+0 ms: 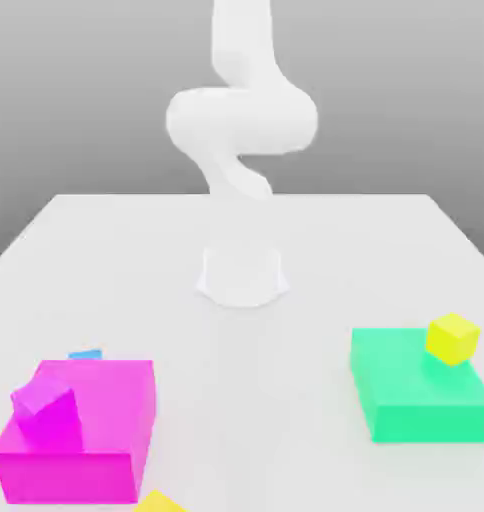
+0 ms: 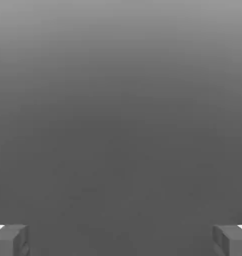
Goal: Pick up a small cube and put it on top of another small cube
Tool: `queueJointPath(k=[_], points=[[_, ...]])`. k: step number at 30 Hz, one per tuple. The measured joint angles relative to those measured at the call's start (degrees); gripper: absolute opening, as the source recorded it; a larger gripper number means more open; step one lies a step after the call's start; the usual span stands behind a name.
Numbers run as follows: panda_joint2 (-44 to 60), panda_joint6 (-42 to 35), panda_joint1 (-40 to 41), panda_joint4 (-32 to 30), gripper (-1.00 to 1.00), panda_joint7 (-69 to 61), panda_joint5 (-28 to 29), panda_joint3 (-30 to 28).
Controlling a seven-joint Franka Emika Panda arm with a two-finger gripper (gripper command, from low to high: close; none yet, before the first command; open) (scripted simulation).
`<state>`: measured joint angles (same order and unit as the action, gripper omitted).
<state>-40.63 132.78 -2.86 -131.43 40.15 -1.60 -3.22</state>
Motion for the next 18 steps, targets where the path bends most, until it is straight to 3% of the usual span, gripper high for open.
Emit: queueJointPath(k=[9,18], points=[[18.94,3.63,-8.76,1.26,0.0,-22.1,-7.74,-10.79],[37.82,6.99,-11.45,2.55,0.0,-44.67,-16.65,-15.63]])
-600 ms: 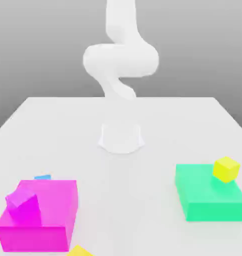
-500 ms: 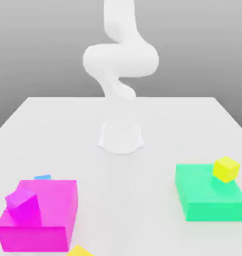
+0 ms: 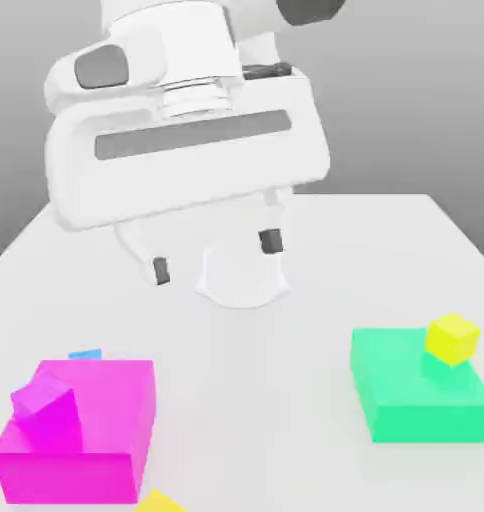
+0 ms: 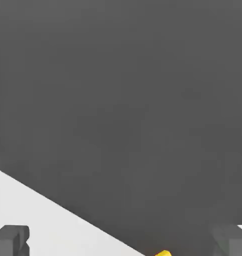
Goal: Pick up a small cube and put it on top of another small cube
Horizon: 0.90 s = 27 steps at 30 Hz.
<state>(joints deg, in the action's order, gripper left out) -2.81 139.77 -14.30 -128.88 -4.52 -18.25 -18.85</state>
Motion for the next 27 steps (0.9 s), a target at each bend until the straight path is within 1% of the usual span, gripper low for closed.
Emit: queueJointPath(k=[4,7,10,14,16,18,19,25,27], points=[[7.91,1.86,0.9,0.46,0.0,-8.75,-2.05,0.08],[13.41,3.62,1.88,0.7,0.0,-14.3,-2.12,0.44],[18.49,5.66,2.81,0.84,0.0,-18.97,-0.88,0.6],[24.6,8.69,3.62,0.91,0.0,-23.86,2.68,0.05],[28.46,11.39,4.66,1.6,0.0,-25.73,1.98,1.16],[32.78,14.58,6.28,2.57,0.0,-27.44,0.08,3.16],[34.21,15.64,6.87,2.89,-1.0,-27.97,-0.59,3.89],[34.92,16.05,7.19,3.06,-1.0,-28.23,-0.91,4.27],[32.65,14.37,6.25,2.52,-1.0,-27.39,0.3,3.08]])
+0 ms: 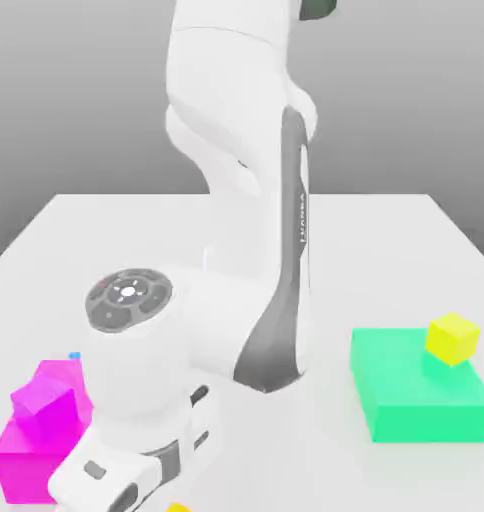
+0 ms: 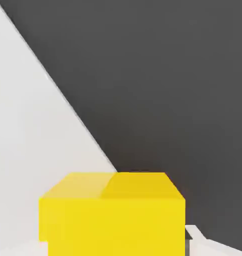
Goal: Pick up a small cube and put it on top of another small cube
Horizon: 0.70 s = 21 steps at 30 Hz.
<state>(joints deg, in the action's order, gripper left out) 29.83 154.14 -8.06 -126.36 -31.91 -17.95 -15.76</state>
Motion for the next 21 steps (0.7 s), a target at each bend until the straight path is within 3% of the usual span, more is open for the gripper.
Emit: queueJointPath(k=[4,21], points=[[-7.7,-5.32,-3.33,-2.48,-1.0,1.62,4.28,-1.62],[-37.47,-14.78,-30.89,-21.91,-1.0,-18.34,15.56,17.19]])
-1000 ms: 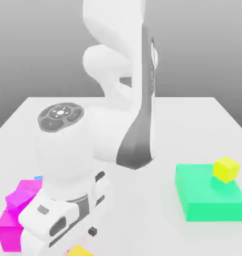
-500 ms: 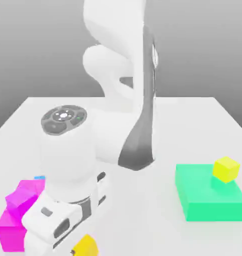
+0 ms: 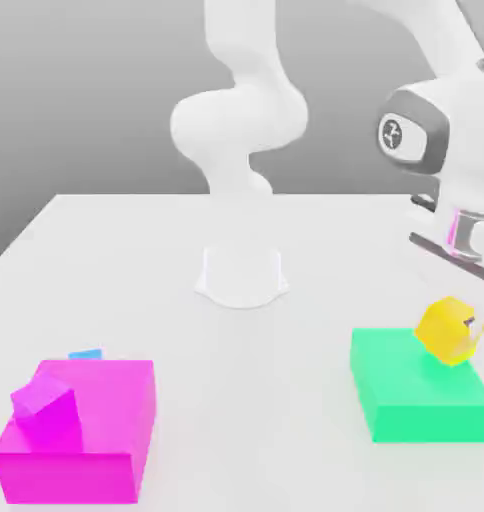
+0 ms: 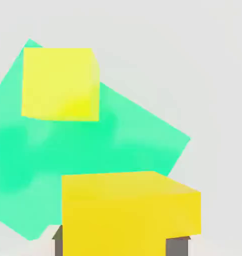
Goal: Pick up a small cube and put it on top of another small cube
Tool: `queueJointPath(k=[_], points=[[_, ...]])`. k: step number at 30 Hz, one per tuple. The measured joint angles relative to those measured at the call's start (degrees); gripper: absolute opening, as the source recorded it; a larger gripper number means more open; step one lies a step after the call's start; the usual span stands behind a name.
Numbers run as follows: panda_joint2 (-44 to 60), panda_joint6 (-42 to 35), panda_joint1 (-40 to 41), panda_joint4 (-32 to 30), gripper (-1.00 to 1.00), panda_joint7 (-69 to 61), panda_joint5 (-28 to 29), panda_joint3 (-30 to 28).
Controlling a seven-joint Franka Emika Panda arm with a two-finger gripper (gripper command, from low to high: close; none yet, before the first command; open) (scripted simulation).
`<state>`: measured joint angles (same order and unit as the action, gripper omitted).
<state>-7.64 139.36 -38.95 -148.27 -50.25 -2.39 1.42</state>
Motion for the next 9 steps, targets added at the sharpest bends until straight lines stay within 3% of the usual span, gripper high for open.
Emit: queueJointPath(k=[2,6,7,9], points=[[-2.86,0.21,-2.44,-2.27,-1.0,-2.48,0.71,1.99],[2.08,7.62,-3.35,-4.44,-1.0,-3.25,1.26,2.99],[3.81,9.75,-3.26,-4.83,1.0,-3.04,1.62,3.03],[3.81,9.72,-3.26,-4.83,1.0,-3.03,1.62,3.03]])
